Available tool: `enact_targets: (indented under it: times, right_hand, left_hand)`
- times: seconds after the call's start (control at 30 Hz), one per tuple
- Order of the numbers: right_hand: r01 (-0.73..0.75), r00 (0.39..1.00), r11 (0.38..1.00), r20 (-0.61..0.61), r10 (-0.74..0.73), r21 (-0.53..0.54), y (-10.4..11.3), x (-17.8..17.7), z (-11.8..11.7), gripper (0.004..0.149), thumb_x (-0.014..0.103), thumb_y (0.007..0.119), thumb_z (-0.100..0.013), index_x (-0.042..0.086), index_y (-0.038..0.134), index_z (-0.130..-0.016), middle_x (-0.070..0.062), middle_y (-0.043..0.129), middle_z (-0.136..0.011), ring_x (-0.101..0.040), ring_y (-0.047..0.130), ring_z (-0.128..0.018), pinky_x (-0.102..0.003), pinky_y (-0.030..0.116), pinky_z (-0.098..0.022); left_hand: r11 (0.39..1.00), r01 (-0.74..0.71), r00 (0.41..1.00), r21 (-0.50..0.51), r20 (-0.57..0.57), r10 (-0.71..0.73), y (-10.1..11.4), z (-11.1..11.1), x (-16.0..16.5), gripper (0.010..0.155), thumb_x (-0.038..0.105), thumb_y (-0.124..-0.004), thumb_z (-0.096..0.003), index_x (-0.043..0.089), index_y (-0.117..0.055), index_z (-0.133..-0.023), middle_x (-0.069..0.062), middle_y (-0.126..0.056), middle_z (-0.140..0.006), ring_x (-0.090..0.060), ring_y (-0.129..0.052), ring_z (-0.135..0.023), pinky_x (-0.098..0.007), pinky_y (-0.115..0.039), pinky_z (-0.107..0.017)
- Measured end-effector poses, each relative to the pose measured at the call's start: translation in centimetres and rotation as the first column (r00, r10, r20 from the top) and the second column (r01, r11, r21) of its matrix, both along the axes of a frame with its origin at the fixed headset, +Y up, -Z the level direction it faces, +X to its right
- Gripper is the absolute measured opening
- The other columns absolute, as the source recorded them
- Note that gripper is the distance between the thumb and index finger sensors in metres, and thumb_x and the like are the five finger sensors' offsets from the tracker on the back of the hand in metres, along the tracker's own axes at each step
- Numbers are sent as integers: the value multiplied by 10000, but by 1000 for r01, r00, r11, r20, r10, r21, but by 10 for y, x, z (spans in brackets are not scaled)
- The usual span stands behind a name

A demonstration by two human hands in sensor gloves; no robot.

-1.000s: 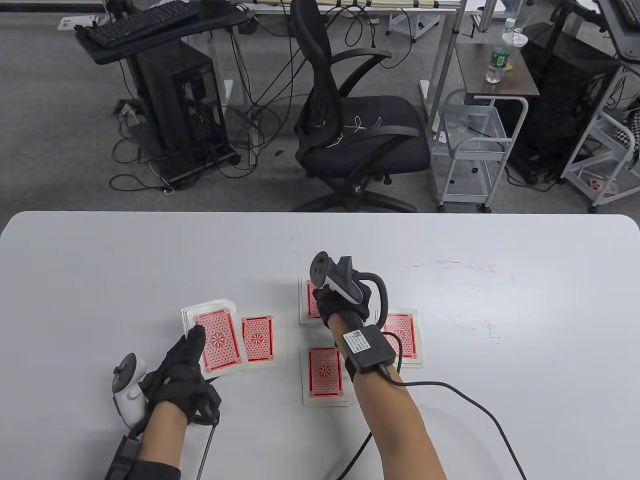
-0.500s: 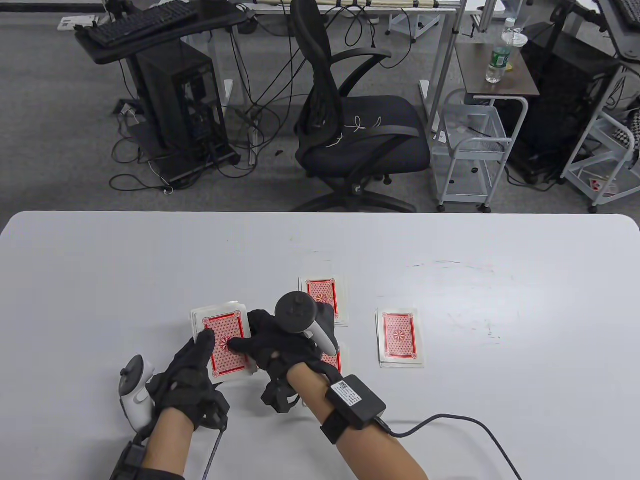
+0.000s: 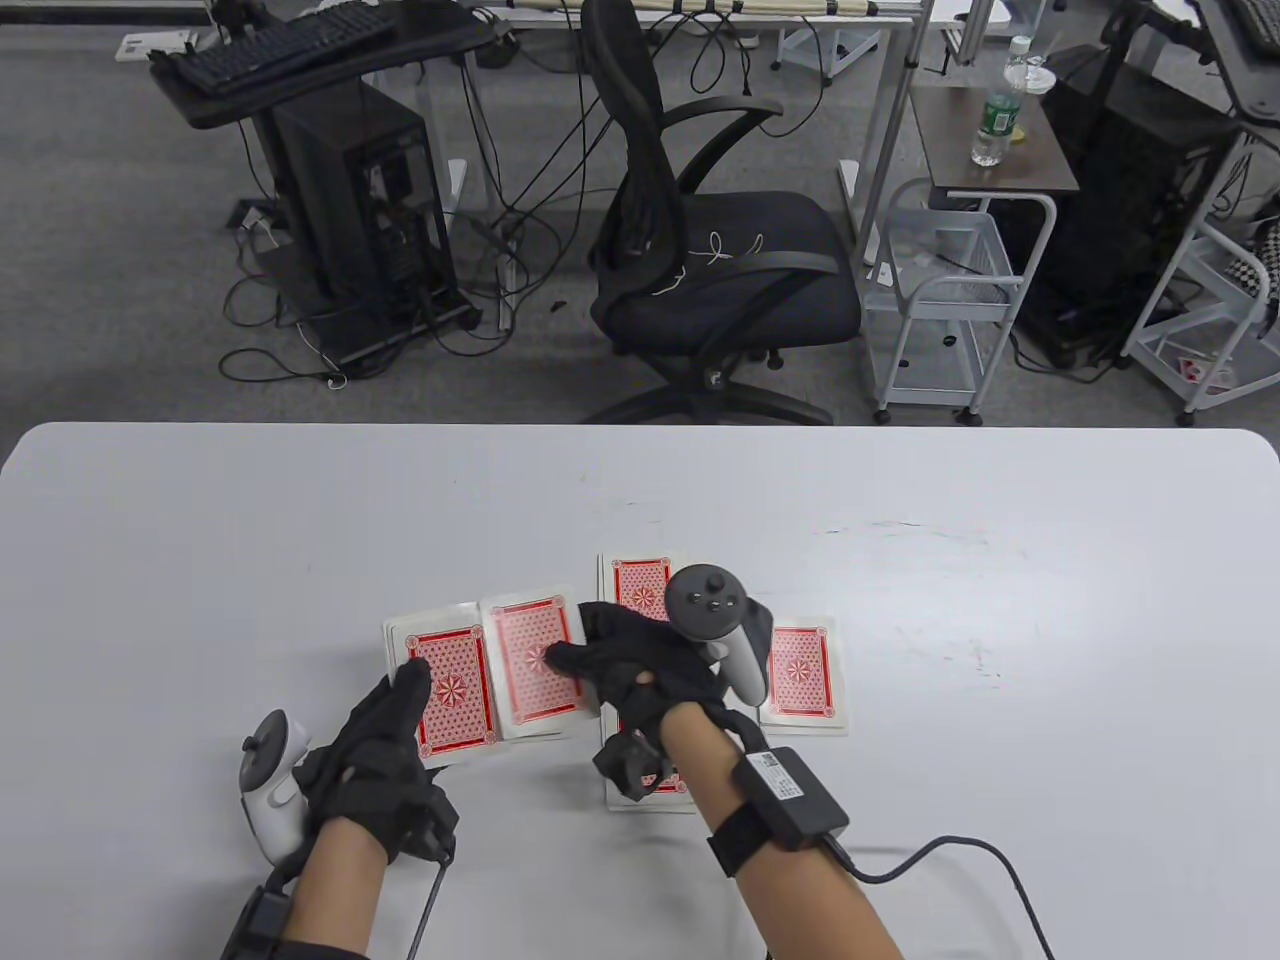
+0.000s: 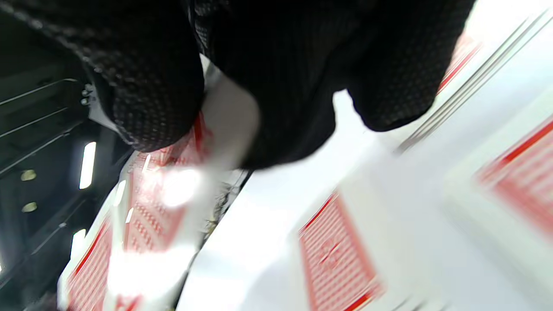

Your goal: Four-player card dealing with fan arrangement

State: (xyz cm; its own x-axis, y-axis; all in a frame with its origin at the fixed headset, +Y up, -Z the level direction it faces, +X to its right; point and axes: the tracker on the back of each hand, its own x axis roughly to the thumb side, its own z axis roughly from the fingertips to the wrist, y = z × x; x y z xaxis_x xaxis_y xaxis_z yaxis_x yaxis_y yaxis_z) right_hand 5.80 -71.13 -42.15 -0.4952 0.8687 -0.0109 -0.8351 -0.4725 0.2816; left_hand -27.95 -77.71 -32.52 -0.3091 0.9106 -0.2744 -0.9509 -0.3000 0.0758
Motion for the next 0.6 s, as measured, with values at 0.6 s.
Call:
enact_targets:
  times: [0.6]
  right_hand:
    - [-855,410,439,159,898,-276,-42,133,-26,727,474,869,-456,109,609,-1029,-37,846,-772,-156,943,-419,-560,702,-528]
  left_hand:
    - [999,25,1000,-22,4,-25,-4,-2,-1,466,549,-796,-493,335,-779,-906,90,-944,-857,-228,-1030,-725,-425,-889,-524]
